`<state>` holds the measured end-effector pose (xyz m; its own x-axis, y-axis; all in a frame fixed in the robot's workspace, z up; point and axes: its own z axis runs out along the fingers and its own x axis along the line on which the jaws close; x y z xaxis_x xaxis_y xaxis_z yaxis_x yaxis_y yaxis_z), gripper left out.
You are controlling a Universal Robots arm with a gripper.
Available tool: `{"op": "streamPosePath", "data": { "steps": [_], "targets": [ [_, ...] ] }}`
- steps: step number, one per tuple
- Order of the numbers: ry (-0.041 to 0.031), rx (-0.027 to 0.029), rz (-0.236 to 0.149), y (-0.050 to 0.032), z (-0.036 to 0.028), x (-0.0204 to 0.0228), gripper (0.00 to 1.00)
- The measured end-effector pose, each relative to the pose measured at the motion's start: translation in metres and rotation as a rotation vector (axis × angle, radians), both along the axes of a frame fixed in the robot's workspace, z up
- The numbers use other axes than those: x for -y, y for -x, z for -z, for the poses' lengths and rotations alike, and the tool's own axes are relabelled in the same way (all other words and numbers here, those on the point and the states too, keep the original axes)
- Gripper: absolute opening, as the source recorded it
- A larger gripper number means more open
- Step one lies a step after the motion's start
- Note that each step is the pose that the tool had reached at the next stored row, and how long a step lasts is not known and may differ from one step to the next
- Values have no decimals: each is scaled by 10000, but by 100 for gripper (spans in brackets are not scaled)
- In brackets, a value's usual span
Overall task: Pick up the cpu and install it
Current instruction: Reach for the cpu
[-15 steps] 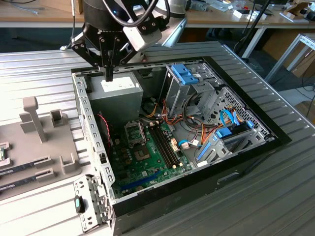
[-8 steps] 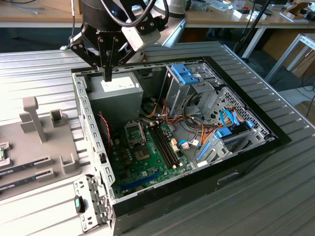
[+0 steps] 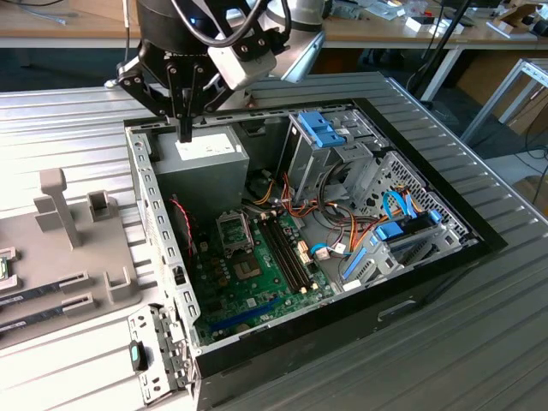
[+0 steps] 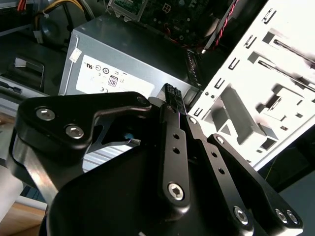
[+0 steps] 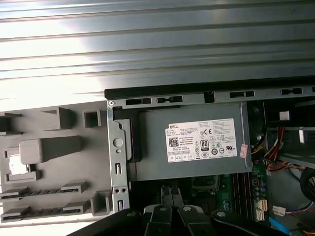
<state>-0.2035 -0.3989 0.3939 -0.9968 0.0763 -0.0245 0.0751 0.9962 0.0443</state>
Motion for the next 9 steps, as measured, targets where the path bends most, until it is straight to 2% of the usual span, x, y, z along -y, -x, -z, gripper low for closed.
{"op": "streamPosePath", "data": {
  "steps": [9],
  "targets": [
    [0,0,0,36,0,0,11]
  ]
}}
